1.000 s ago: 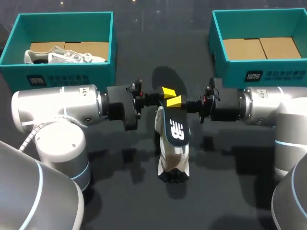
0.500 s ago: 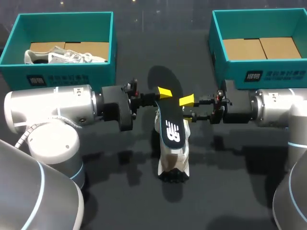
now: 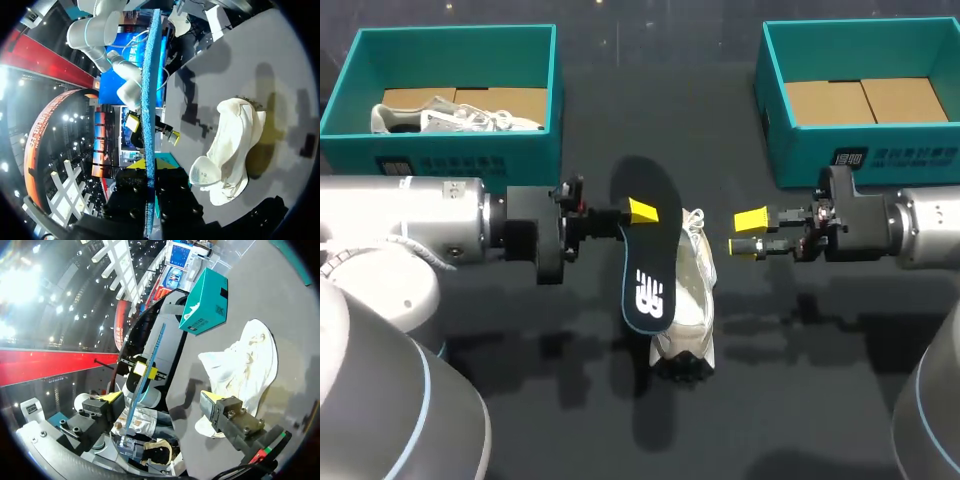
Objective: Take the shoe out of the shoebox, open the shoe tongue, remove and reinsert the insole, then place the shoe into the shoebox
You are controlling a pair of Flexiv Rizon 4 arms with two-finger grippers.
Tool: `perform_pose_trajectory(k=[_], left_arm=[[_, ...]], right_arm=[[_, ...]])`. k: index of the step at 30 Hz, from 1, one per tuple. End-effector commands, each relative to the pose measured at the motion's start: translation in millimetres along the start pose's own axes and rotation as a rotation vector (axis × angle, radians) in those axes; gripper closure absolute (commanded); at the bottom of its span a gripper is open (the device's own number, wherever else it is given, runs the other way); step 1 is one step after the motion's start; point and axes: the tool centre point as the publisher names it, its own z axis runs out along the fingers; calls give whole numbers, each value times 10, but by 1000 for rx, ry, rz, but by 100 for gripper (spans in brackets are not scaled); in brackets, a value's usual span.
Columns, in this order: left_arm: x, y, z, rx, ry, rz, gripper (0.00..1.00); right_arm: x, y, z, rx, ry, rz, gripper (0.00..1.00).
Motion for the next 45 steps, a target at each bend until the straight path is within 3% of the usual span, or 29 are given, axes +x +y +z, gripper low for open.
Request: perform_pose_trajectory(k=[1,2,3,6,10,12,13,26,28,31,35,36,37,45], left_arm=[[-23,-5,-164,12,9,0,100],[-23,-5,-164,12,9,0,100],[-23,-5,-164,12,9,0,100],[-4,-69,-129,-5,39,8,100],[21,-177,-160,50,30,-87,100],[4,-209,-188,74,17,-147,100],[-5,-239,-222,46,19,-111,100],[-16,-299,-188,37,20,-132,100],[-33,-402,-165,51,32,-169,100],[-31,-476,-162,59,60,-230,100],[-1,-595,-178,114,66,-329,100],[-4,-650,-189,172,100,-358,100],[-4,-650,-189,172,100,-358,100],[-4,-650,-189,172,100,-358,100]], right_arm=[[14,-12,3,-1,-4,0,0],[14,-12,3,-1,-4,0,0],[55,3,17,76,-63,-74,0],[82,-4,-41,153,-149,-220,0],[93,-74,-210,205,-226,-427,0],[50,-144,-280,306,-321,-479,0],[50,-144,-280,306,-321,-479,0],[50,-144,-280,306,-321,-479,0],[72,-213,-316,387,-356,-557,0],[85,-301,-386,437,-387,-654,0],[56,-411,-496,456,-404,-778,0],[55,-467,-531,449,-425,-886,0],[69,-515,-566,431,-413,-952,0],[82,-541,-604,432,-388,-955,0]])
